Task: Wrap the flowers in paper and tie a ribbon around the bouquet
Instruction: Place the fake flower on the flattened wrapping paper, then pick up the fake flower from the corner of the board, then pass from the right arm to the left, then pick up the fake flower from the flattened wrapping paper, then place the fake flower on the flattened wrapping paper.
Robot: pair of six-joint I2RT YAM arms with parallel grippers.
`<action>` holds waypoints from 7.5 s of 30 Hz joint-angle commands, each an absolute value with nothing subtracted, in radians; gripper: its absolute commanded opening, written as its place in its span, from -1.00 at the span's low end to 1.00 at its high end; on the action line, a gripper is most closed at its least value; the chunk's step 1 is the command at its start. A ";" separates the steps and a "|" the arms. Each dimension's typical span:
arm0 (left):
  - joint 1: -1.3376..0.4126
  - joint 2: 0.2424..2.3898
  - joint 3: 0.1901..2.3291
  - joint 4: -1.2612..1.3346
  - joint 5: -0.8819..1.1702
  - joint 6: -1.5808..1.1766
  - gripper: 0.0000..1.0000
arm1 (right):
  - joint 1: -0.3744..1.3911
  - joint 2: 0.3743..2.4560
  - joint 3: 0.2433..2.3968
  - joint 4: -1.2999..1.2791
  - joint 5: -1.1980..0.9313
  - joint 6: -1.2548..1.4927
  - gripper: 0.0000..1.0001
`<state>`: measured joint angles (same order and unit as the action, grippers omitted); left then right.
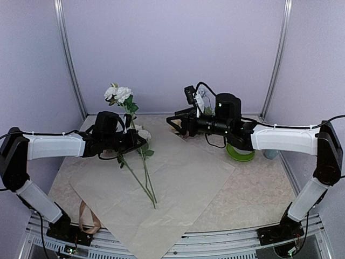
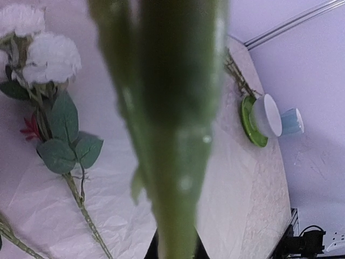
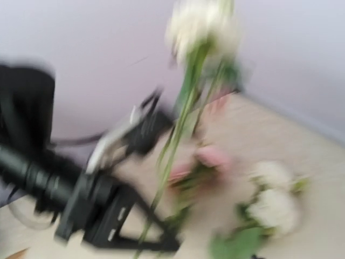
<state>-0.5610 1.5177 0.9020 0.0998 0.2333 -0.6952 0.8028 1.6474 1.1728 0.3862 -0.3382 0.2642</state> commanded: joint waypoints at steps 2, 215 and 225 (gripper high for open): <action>-0.539 1.654 0.908 0.070 0.332 -0.717 -0.92 | 0.798 1.616 1.180 0.270 -0.247 0.183 0.19; -0.472 1.118 0.616 -0.076 0.047 -0.522 -1.00 | 0.957 2.115 1.765 -0.319 -0.346 0.667 -1.00; -0.454 1.205 0.604 -0.032 0.216 -0.532 -1.00 | 0.997 2.182 1.541 0.094 -0.446 1.143 -1.00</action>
<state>-0.4576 1.1866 0.6186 -0.0608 0.1452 -0.5507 0.9703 2.1368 1.5959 -0.0875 -0.4084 0.9348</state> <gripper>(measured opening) 0.043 0.030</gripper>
